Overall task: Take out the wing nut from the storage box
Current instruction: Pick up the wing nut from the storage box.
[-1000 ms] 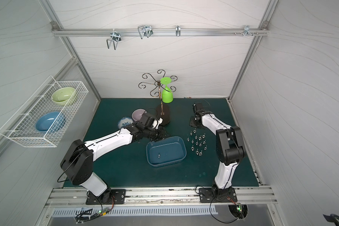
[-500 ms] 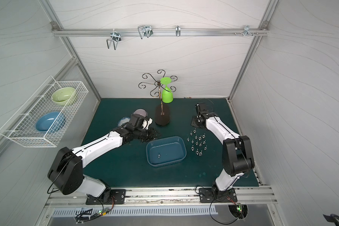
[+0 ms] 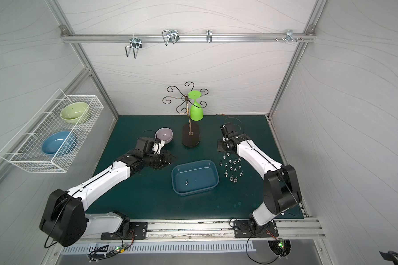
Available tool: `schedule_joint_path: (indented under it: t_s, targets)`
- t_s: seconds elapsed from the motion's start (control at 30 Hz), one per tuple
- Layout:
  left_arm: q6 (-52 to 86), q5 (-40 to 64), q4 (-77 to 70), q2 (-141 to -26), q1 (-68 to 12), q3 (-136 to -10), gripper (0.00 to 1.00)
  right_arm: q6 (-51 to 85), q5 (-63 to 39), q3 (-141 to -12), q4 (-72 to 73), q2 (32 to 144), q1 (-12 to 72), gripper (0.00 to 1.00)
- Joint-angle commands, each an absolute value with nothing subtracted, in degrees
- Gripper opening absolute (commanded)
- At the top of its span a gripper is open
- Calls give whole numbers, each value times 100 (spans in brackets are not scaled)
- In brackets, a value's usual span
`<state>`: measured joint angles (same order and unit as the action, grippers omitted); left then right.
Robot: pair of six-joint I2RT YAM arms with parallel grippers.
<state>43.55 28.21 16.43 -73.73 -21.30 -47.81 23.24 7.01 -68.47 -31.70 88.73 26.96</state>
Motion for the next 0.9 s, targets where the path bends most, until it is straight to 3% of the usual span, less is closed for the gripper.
schedule_joint_path:
  t_s: [0.0,0.23,0.47,0.87]
  targets:
    - [4389,3005,1573,-7126,-1905,-4666,49,2181,816,-6666,-3500,8574,3207,30]
    - [4472,3102,1616,-6835,-1554,-4244,49,2355,711,-6143,-3434,8306,4218,31]
    - [4748,3220,1376,-6786,-1450,-3780,49,2615,374,-6325,-3215,8882,5342,33]
    - [4841,3314,1194,-6786,-1459,-3406,49,2947,73,-6825,-3064,9983,5796,38]
